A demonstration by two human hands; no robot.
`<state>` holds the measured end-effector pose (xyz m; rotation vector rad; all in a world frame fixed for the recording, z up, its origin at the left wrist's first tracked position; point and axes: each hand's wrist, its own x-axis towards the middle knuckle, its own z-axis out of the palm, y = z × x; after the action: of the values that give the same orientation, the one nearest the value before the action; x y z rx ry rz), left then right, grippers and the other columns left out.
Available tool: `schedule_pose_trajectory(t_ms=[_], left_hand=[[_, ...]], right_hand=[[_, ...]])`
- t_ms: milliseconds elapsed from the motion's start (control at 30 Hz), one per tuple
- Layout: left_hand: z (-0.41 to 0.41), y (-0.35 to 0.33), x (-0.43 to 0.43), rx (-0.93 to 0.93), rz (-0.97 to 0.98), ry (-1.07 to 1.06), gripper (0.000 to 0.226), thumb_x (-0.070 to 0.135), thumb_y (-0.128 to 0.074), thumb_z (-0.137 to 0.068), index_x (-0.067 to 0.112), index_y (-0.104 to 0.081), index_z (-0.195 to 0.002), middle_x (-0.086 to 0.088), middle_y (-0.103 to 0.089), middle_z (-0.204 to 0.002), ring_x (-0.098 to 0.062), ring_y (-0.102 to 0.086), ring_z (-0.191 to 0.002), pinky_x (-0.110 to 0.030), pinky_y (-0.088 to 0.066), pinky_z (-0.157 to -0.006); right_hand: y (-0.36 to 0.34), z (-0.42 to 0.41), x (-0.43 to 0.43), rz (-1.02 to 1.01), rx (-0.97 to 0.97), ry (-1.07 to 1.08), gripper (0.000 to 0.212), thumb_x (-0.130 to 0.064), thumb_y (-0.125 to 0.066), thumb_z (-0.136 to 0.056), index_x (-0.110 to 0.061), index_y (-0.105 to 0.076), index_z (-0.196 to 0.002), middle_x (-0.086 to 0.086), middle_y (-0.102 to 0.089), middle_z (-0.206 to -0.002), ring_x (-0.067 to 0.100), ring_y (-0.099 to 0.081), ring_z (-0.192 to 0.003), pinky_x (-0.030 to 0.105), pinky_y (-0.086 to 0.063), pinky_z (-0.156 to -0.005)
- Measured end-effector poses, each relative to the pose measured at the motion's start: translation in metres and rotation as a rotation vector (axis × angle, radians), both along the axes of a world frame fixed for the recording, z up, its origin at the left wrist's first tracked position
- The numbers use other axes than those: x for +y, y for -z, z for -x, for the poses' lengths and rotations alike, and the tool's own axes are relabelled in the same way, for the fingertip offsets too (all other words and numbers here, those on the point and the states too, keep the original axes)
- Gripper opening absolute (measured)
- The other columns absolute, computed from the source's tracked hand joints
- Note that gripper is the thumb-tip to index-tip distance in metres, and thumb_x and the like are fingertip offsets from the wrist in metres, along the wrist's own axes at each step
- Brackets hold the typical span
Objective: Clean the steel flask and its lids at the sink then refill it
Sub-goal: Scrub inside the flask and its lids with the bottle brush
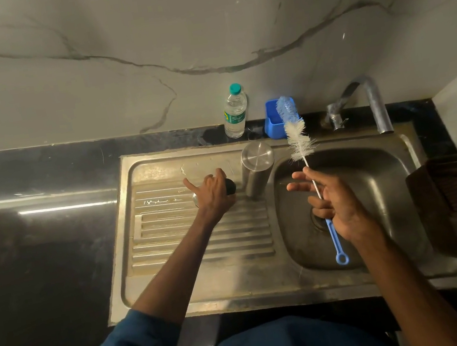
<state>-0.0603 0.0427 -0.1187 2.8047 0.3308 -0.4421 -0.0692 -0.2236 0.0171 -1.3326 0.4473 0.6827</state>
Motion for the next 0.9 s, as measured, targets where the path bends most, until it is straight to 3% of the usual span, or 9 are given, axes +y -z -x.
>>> schedule_pose_trajectory(t_ms=[267, 400, 567, 667, 767, 833, 900], left_hand=[[-0.005, 0.006, 0.000, 0.018, 0.004, -0.006, 0.070, 0.043, -0.078, -0.082, 0.020, -0.037, -0.134, -0.003, -0.066, -0.125, -0.027, -0.055, -0.132, -0.079, 0.001, -0.115], [-0.003, 0.008, 0.006, 0.014, 0.013, 0.012, 0.087, 0.051, -0.081, -0.078, 0.021, -0.033, -0.144, -0.003, -0.056, -0.144, -0.028, -0.040, -0.148, -0.078, 0.004, -0.114], [0.002, 0.007, 0.018, 0.024, -0.002, 0.028, 0.094, 0.058, -0.083, -0.076, 0.018, -0.036, -0.147, -0.006, -0.043, -0.154, -0.028, -0.028, -0.151, -0.077, -0.006, -0.115], [0.010, 0.008, 0.026, 0.065, -0.115, -0.018, 0.083, 0.055, -0.079, -0.079, 0.018, -0.042, -0.144, -0.010, -0.044, -0.150, -0.034, -0.037, -0.142, -0.070, -0.026, -0.113], [0.024, 0.012, 0.030, 0.005, -0.097, -0.085, 0.046, 0.037, -0.065, -0.096, 0.018, -0.050, -0.135, -0.015, -0.053, -0.139, -0.036, -0.053, -0.122, -0.055, -0.049, -0.095], [0.030, 0.012, 0.029, -0.048, -0.038, -0.131, 0.036, 0.031, -0.061, -0.101, 0.017, -0.054, -0.133, -0.016, -0.056, -0.134, -0.035, -0.057, -0.114, -0.046, -0.053, -0.081], [0.036, 0.010, 0.027, -0.072, 0.002, -0.162, 0.036, 0.028, -0.064, -0.100, 0.017, -0.055, -0.132, -0.017, -0.057, -0.133, -0.034, -0.056, -0.113, -0.043, -0.053, -0.076]], right_hand=[[0.002, 0.002, 0.001, 0.008, 0.007, -0.012, 0.040, -0.040, -0.060, -0.099, -0.007, -0.068, -0.120, 0.016, -0.075, -0.113, 0.002, -0.023, -0.038, 0.015, -0.019, -0.033], [0.003, 0.002, -0.001, 0.009, -0.002, -0.011, 0.041, -0.040, -0.061, -0.099, -0.006, -0.068, -0.120, 0.016, -0.075, -0.114, 0.002, -0.024, -0.039, 0.015, -0.020, -0.033], [0.006, 0.005, -0.002, 0.009, -0.006, -0.017, 0.041, -0.040, -0.061, -0.098, -0.006, -0.068, -0.120, 0.017, -0.075, -0.114, 0.002, -0.024, -0.038, 0.015, -0.020, -0.032], [0.007, 0.006, -0.003, 0.015, -0.010, -0.013, 0.041, -0.039, -0.061, -0.099, -0.005, -0.068, -0.120, 0.017, -0.075, -0.113, 0.002, -0.023, -0.038, 0.015, -0.019, -0.032], [0.006, 0.007, -0.005, 0.023, -0.013, -0.005, 0.040, -0.038, -0.061, -0.099, -0.004, -0.068, -0.121, 0.017, -0.076, -0.112, 0.002, -0.023, -0.038, 0.015, -0.019, -0.033], [0.007, 0.008, -0.005, 0.026, -0.020, -0.002, 0.040, -0.037, -0.062, -0.099, -0.004, -0.068, -0.121, 0.017, -0.076, -0.111, 0.002, -0.023, -0.039, 0.015, -0.019, -0.033], [0.006, 0.009, -0.007, 0.046, -0.035, -0.004, 0.040, -0.037, -0.061, -0.100, -0.004, -0.068, -0.120, 0.016, -0.077, -0.110, 0.002, -0.024, -0.039, 0.015, -0.019, -0.033]])
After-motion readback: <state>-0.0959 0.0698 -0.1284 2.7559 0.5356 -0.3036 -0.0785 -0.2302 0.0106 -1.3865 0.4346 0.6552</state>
